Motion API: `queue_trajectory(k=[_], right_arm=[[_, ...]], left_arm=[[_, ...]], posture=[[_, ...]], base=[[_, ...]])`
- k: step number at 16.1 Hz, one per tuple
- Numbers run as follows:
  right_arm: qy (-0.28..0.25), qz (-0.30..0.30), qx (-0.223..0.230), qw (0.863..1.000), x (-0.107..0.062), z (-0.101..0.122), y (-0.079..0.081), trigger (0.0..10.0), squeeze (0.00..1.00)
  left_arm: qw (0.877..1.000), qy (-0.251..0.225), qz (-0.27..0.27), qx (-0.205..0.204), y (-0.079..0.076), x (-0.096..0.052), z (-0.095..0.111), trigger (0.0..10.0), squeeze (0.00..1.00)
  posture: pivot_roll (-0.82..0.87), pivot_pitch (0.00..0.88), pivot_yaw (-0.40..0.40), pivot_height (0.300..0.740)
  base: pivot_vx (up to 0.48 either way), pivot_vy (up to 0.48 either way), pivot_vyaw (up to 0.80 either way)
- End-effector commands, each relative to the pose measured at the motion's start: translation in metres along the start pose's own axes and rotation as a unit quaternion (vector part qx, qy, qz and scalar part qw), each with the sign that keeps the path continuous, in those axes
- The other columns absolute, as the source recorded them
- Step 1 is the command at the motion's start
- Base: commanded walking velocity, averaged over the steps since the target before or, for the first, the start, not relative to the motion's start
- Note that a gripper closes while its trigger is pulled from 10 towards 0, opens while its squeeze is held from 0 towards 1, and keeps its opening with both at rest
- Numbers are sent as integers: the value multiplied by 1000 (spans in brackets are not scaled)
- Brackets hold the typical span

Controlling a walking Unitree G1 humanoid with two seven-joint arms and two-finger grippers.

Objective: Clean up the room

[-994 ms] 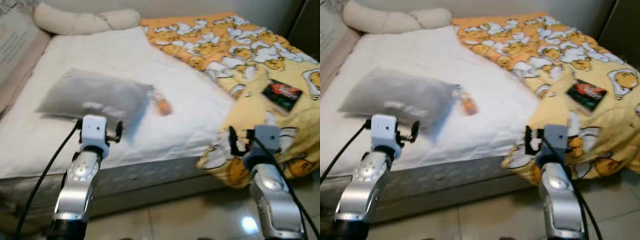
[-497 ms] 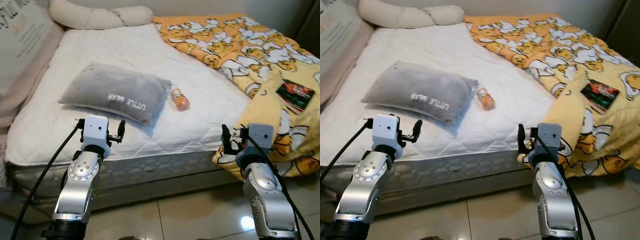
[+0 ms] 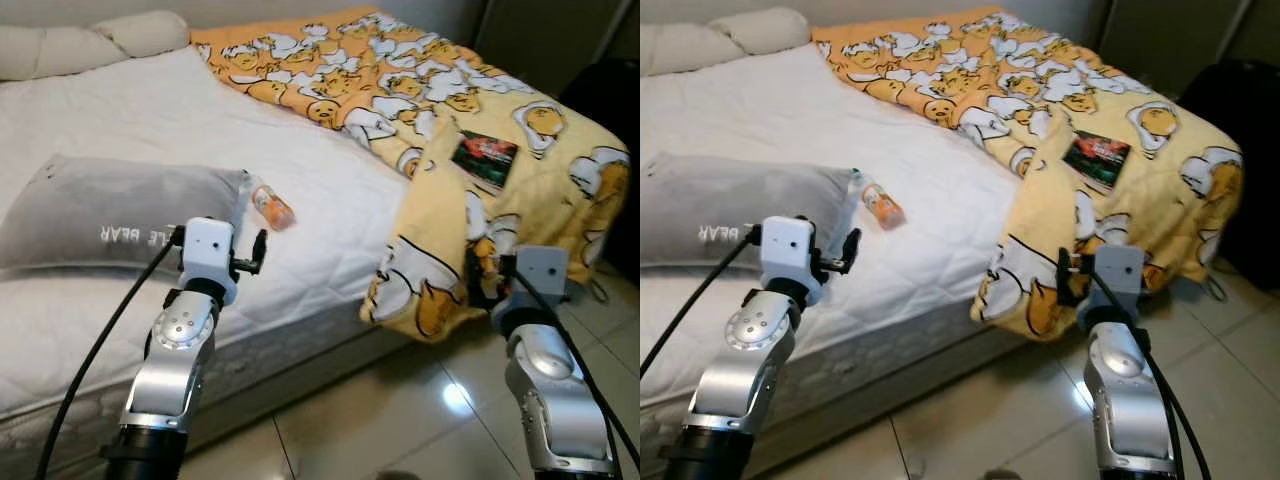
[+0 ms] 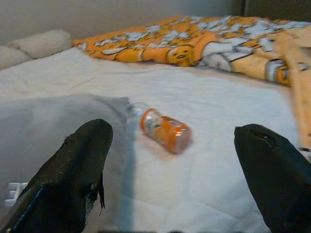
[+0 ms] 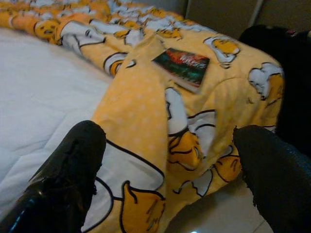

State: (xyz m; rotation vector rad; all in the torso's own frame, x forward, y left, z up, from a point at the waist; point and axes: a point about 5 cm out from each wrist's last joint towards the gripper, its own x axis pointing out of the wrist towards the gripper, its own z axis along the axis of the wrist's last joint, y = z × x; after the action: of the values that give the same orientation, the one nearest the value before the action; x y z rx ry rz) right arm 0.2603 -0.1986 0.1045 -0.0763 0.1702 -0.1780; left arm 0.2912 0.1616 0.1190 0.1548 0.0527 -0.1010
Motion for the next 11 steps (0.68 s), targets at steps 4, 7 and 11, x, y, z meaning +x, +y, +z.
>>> queue_trajectory(k=[4, 7, 11], right_arm=[[-12, 23, -2, 1000, 2, 6, 12, 10000, 0], [-11, 23, -3, 1000, 2, 6, 12, 10000, 0], [-12, 71, -31, 997, 1, 7, 22, 10000, 0]], left_arm=[[1000, 2, 18, 5, 9, 0, -1, 10000, 0], [1000, 1, 18, 5, 9, 1, -1, 10000, 0], [1000, 0, 19, 7, 10, 0, -1, 10000, 0]], posture=[[-126, 0, 4, 740], [-126, 0, 1, 740], [-124, 0, 0, 740]], base=[[316, 0, 0], [329, 0, 0], [334, 0, 400]])
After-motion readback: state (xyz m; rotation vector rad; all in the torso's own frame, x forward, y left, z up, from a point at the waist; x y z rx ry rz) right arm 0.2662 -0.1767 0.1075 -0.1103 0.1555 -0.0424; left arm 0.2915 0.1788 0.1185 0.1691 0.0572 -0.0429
